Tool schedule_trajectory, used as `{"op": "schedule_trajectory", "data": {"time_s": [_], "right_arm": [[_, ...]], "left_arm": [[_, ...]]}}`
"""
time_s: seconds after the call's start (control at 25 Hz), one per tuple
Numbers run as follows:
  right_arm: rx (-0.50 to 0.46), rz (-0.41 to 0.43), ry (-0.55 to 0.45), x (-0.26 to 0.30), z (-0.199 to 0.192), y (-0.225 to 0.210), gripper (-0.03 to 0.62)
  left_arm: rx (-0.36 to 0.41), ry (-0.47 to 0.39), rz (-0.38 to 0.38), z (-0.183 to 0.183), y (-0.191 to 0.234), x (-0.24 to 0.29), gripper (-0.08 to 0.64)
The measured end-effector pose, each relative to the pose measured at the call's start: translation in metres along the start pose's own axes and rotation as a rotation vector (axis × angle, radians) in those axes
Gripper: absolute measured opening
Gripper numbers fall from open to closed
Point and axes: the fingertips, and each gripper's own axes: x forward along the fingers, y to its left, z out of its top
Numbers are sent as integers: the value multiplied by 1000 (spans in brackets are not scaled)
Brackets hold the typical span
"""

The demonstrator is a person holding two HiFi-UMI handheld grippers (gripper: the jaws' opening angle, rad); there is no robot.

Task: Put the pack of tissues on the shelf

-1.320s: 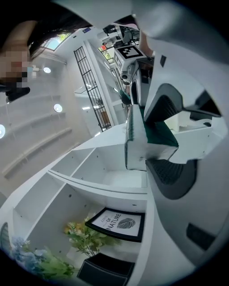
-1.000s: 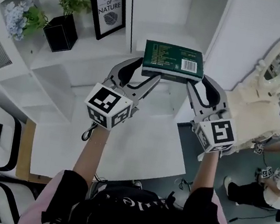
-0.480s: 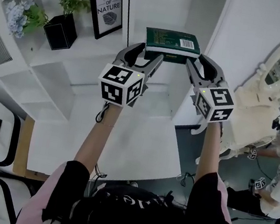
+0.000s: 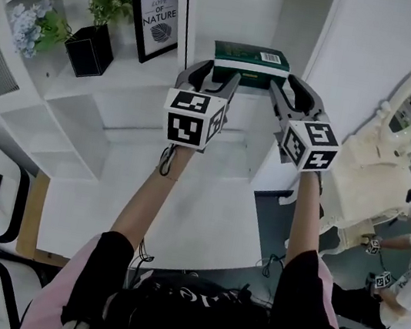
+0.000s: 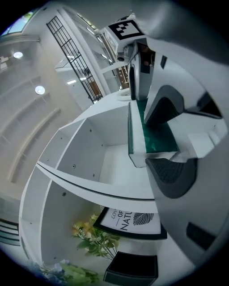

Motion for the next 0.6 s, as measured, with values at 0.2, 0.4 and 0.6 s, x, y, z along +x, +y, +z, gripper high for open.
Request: {"op": "schedule_trajectory", "data": {"time_s": [0.2, 0.4, 0.6], "right_arm": [[-17, -29, 43, 9, -7, -6, 178], [-48, -76, 88, 21, -13, -14, 178], [-37, -99, 113, 28, -23, -19, 178]], "left_arm": [[25, 32, 31, -3, 1, 10, 235], [75, 64, 59, -7, 2, 21, 235], [101, 104, 70, -16, -1, 30, 233]]}}
